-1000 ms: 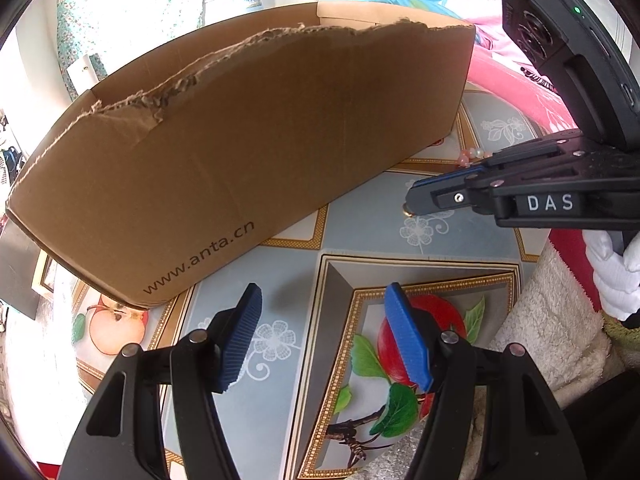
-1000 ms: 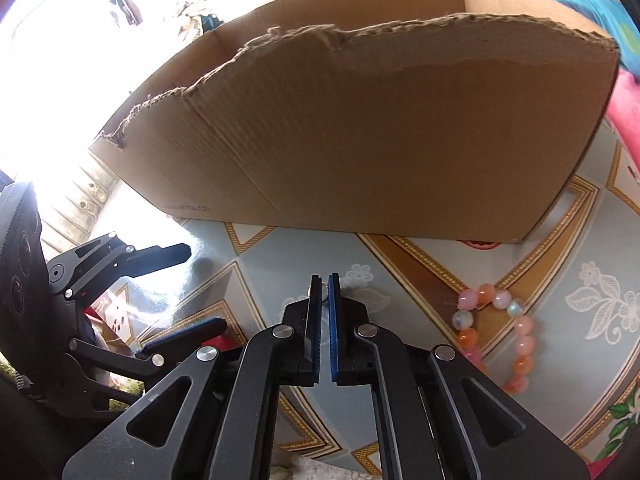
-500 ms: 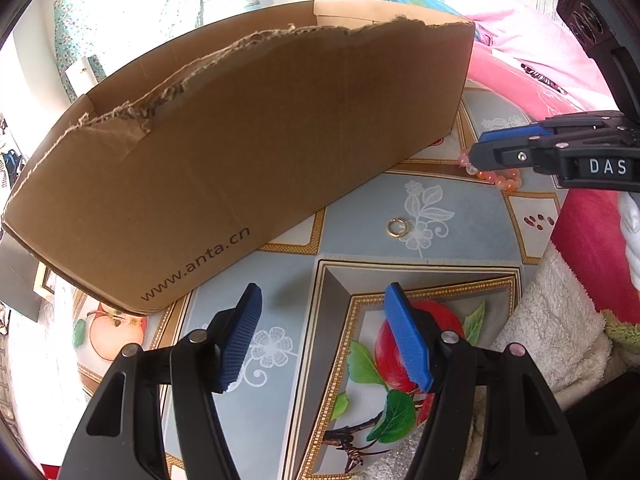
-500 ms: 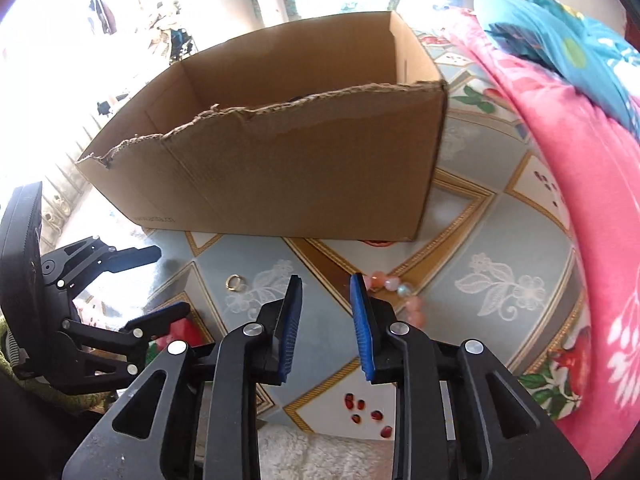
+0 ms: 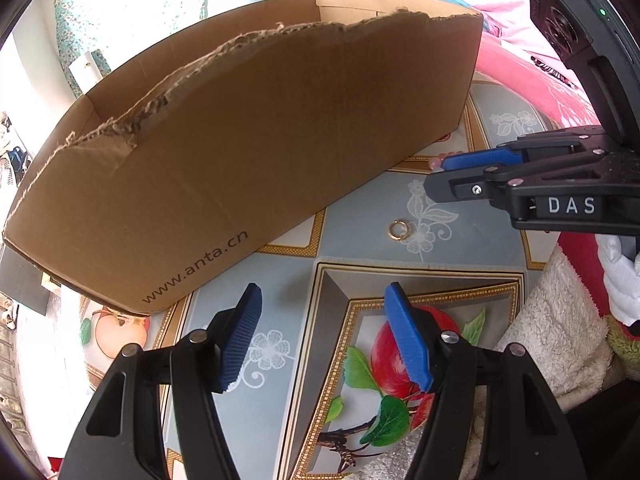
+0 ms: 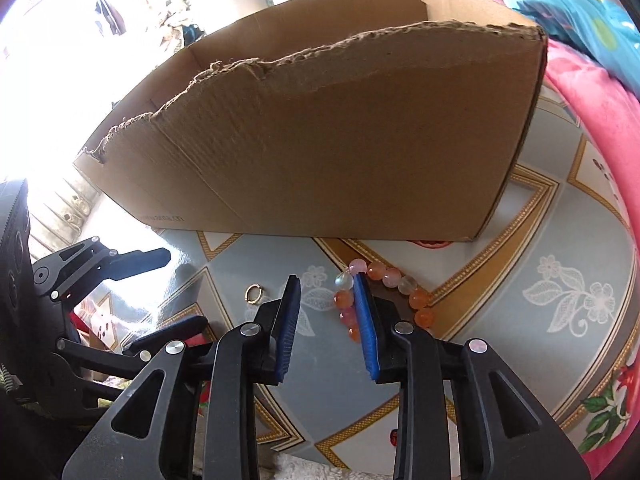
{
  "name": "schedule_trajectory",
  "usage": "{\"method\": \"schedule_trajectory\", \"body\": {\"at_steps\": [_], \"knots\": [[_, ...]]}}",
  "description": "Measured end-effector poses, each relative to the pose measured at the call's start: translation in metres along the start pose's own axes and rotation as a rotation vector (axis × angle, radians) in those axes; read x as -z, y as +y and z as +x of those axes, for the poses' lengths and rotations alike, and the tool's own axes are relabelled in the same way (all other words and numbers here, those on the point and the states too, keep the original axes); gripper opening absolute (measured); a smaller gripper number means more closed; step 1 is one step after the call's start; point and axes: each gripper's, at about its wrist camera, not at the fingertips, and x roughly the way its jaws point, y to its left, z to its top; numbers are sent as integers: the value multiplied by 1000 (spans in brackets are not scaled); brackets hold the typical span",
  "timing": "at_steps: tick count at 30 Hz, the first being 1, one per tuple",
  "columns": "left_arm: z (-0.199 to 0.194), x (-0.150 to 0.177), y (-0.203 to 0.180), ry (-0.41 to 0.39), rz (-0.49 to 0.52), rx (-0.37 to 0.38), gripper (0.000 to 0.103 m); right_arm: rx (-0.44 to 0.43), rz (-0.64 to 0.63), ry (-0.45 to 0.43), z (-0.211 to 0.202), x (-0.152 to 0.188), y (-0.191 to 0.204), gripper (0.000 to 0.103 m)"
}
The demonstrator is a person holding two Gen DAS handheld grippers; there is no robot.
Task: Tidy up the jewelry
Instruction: 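Close the right gripper on the pink-orange bead bracelet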
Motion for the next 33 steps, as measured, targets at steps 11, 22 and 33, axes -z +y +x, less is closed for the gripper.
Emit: {"method": "schedule_trajectory", "body": {"at_steps": [11, 22, 33], "knots": [[12, -18, -8, 69, -42, 20, 62, -10, 44, -11, 11, 0, 1, 26], [14, -20, -11, 68, -40, 25, 63, 12, 26, -13, 14, -4, 6, 26], [7, -6, 7, 35, -77, 84, 63, 87, 15, -29, 17, -6, 7, 26]]}}
